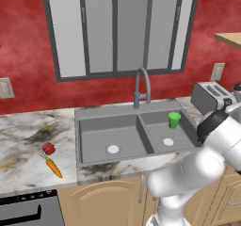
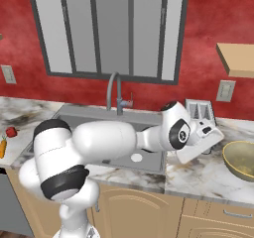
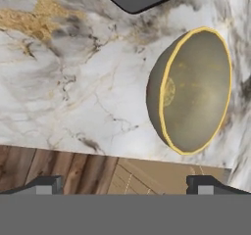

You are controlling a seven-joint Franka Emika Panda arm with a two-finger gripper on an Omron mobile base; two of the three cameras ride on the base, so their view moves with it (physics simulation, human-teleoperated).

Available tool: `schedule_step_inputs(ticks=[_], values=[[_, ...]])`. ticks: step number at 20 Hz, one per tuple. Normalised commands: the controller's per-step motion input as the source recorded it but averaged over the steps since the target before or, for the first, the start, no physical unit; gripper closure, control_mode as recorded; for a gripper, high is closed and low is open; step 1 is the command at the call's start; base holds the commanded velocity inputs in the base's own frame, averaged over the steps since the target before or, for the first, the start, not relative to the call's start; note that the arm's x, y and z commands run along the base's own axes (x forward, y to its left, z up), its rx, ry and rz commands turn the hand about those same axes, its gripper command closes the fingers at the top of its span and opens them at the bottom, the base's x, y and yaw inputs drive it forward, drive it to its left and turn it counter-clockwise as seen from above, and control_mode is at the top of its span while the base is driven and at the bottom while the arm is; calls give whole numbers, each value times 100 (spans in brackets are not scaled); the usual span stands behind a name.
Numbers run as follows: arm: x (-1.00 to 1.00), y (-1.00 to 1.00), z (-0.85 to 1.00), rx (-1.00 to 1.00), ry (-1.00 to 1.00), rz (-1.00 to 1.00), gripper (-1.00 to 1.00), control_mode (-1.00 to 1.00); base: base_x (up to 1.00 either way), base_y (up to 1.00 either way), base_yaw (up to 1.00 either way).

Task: Remove the bell pepper and carrot from the sink. Then move the bowl and cup from the counter to the sink for washing.

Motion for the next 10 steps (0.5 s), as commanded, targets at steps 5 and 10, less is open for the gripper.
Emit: schedule_step_inputs(ticks=[5,10], values=[[7,-22,-7,0,0,1,-100,-100,0,0,0],[7,-16,-6,2,0,2,-100,-100,0,0,0]])
